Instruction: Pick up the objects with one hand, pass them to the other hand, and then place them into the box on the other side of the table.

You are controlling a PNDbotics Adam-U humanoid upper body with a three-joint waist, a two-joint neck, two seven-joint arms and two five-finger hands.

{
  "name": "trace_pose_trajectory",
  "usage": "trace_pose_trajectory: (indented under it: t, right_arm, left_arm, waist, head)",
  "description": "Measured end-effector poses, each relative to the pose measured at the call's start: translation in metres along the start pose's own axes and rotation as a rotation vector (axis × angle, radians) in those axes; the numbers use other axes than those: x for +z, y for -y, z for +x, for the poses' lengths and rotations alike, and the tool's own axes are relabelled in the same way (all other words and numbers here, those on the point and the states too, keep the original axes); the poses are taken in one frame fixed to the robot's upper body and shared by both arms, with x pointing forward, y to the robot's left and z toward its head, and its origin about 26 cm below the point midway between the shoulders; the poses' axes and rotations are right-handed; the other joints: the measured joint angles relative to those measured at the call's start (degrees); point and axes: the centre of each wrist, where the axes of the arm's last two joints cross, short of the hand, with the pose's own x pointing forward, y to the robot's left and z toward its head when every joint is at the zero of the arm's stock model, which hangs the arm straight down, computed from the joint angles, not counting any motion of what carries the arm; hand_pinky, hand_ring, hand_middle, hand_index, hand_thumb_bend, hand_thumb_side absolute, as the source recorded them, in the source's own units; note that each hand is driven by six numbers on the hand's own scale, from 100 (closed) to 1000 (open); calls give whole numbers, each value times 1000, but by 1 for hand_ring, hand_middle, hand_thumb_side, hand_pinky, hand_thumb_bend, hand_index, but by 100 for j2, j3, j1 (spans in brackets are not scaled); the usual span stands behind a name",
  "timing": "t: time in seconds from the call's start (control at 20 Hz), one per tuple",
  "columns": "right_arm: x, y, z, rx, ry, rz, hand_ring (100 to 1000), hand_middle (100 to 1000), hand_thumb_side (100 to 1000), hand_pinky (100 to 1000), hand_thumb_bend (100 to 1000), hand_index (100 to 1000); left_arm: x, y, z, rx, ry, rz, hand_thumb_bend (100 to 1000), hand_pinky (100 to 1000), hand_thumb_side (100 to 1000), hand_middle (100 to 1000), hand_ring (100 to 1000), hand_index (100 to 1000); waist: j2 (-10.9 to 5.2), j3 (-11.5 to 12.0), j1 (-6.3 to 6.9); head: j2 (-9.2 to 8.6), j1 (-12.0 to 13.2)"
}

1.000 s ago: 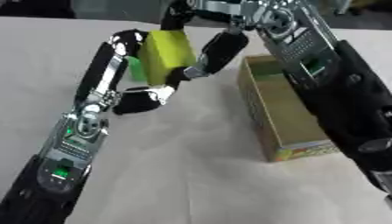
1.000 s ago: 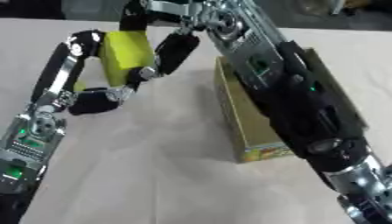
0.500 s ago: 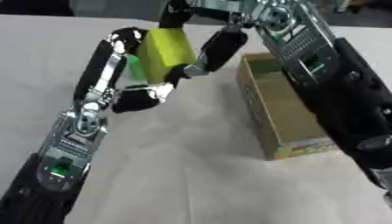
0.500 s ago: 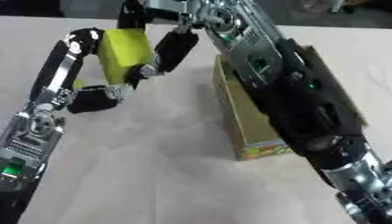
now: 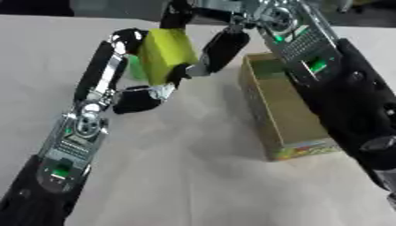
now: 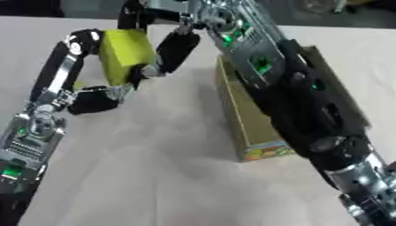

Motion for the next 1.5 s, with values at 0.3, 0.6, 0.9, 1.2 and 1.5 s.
trace_pose_trajectory:
  t: [0.3,0.6,0.9,1.2,1.5]
  right_arm:
    - [0,0,0,-8,-3,-5,674,564,100,822,309,623]
    - [0,-1,-1,-15,-5,-6,671,559,100,820,301,618]
    - [0,-2,-1,-15,-5,-5,669,556,100,820,300,614]
    - [1,-2,-2,-15,-8,-5,668,553,100,820,297,611]
    - [2,-2,-3,-15,-11,-4,667,551,100,820,294,609]
  left_arm:
    - [0,0,0,-8,5,-3,244,735,281,565,667,656]
    - [1,0,-1,-19,13,-14,326,758,307,603,698,703]
    - [2,-1,-3,-30,15,-30,501,778,398,637,726,740]
    - [4,-1,-5,-42,19,-55,617,798,516,670,751,767]
    - [5,-2,-4,-48,24,-58,679,807,605,686,763,784]
  waist:
    - [0,-2,0]
    - [5,-5,0]
    - [16,-7,2]
    - [18,-15,2]
    - [33,-18,2]
  head:
    - [0,-5]
    - [0,-8]
    - [1,-15]
    - [1,-44]
    - [1,-52]
